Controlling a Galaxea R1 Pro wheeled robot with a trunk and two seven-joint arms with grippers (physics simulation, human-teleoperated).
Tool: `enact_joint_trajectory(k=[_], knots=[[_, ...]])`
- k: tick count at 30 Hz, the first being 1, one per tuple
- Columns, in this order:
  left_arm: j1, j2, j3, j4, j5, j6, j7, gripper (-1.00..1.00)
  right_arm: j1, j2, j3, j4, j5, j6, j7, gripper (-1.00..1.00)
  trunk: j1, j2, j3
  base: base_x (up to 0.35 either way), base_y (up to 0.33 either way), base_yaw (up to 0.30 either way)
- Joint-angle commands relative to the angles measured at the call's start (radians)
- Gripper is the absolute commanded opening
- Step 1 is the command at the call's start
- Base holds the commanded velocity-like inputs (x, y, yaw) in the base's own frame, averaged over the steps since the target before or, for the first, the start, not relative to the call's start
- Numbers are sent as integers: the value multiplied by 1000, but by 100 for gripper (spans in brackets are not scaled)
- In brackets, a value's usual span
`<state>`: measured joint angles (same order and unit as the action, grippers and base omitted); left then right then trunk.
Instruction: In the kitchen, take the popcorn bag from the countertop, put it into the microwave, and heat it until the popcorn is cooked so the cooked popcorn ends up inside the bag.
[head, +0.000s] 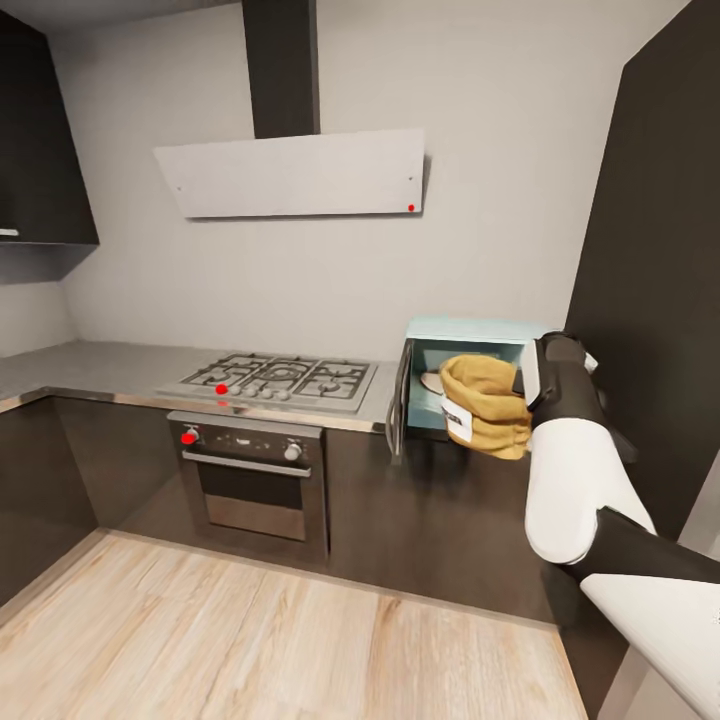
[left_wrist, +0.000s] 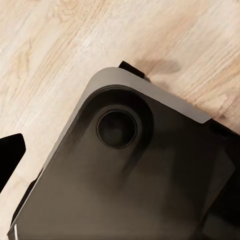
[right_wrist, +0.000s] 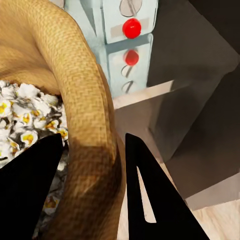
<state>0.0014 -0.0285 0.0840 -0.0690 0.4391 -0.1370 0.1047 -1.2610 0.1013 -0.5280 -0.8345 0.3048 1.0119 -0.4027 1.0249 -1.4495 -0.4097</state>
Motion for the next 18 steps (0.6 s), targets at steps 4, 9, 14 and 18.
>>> enact_joint_trajectory(k=[4,9,14,18], knots=[[0,-1,3,-2,-5,-1,3,100,-1,6,-3,54,-1,-50,-5,-100,0,-1,-1,76,0,0],[0,-1,1,-2,-6,-1,3,100,-1,5,-4,60,-1,-52,-7,-100,0,-1,-1,105,0,0],[0,1,-1,-2,-10,3,3,100,-1,3,-5,60,1,-53,-7,-100,0,-1,-1,293,0,0],[0,1,-1,-2,-11,4,3,100,-1,2,-6,60,2,-53,-7,-100,0,-1,-1,319,0,0]])
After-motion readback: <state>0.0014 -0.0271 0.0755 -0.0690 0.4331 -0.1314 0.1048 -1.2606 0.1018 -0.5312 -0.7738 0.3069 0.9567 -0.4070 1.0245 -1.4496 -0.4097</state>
